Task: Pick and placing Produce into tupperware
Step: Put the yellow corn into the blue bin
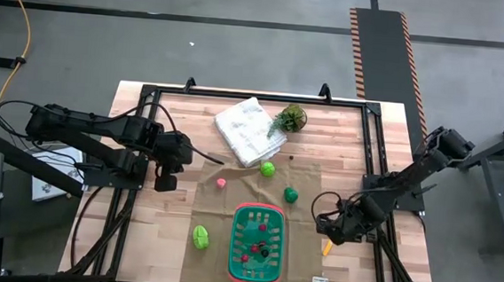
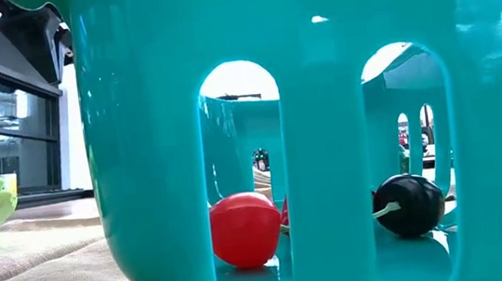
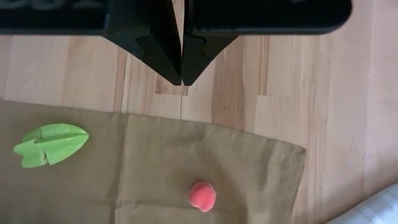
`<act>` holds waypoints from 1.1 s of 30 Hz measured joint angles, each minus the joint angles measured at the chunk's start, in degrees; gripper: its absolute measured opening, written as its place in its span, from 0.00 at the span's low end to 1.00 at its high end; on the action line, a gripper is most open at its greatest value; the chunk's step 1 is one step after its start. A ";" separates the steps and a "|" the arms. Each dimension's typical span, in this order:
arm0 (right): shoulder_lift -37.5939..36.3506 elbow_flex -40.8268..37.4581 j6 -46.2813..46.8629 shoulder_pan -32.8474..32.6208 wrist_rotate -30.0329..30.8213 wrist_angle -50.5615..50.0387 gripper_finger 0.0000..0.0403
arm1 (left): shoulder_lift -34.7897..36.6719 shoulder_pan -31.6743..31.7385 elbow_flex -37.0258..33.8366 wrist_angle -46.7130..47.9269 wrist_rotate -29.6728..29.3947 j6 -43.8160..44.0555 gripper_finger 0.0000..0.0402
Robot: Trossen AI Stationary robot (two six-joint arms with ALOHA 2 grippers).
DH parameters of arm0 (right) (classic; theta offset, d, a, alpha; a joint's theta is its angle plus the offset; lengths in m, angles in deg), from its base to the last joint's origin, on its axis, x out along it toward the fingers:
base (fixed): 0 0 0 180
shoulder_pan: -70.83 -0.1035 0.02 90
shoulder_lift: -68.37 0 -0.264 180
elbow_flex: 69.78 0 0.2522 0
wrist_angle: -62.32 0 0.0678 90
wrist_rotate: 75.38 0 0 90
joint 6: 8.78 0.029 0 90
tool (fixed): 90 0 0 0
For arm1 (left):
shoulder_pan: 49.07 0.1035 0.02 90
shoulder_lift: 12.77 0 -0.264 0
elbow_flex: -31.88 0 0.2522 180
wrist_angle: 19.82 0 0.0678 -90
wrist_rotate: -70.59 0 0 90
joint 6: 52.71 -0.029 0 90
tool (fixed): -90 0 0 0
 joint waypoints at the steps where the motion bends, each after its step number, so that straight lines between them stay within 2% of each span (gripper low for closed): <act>1: 0.13 2.14 -0.16 -0.23 0.54 -2.76 0.44 | 0.00 0.00 0.00 -0.04 0.00 0.00 0.01; 8: -0.49 19.76 -0.59 -2.47 3.17 -33.08 0.44 | 0.00 0.00 0.00 -1.92 -0.03 -1.95 0.01; 11: -3.07 22.45 -0.56 -3.77 3.30 -38.42 0.44 | 0.00 0.00 0.00 -3.11 -0.11 -1.95 0.01; 15: -7.16 20.34 -0.39 -4.51 2.75 -39.94 0.44 | 0.00 0.00 0.00 -3.05 -0.16 -1.37 0.01; 19: -9.77 15.25 -0.45 -4.27 3.13 -35.25 0.44 | 0.00 0.00 0.00 -2.88 0.40 0.46 0.01; 25: -12.52 2.09 -0.54 -4.94 2.86 -14.98 0.44 | 0.00 0.00 0.00 -2.64 2.94 2.53 0.01; 28: -12.50 -2.09 -0.75 -5.14 2.78 -7.52 0.44 | 0.00 0.00 0.00 -2.57 3.74 3.59 0.01; 33: -12.52 -3.21 -1.62 -6.96 4.49 -6.27 0.44 | 0.00 0.00 0.00 -2.57 3.93 5.66 0.01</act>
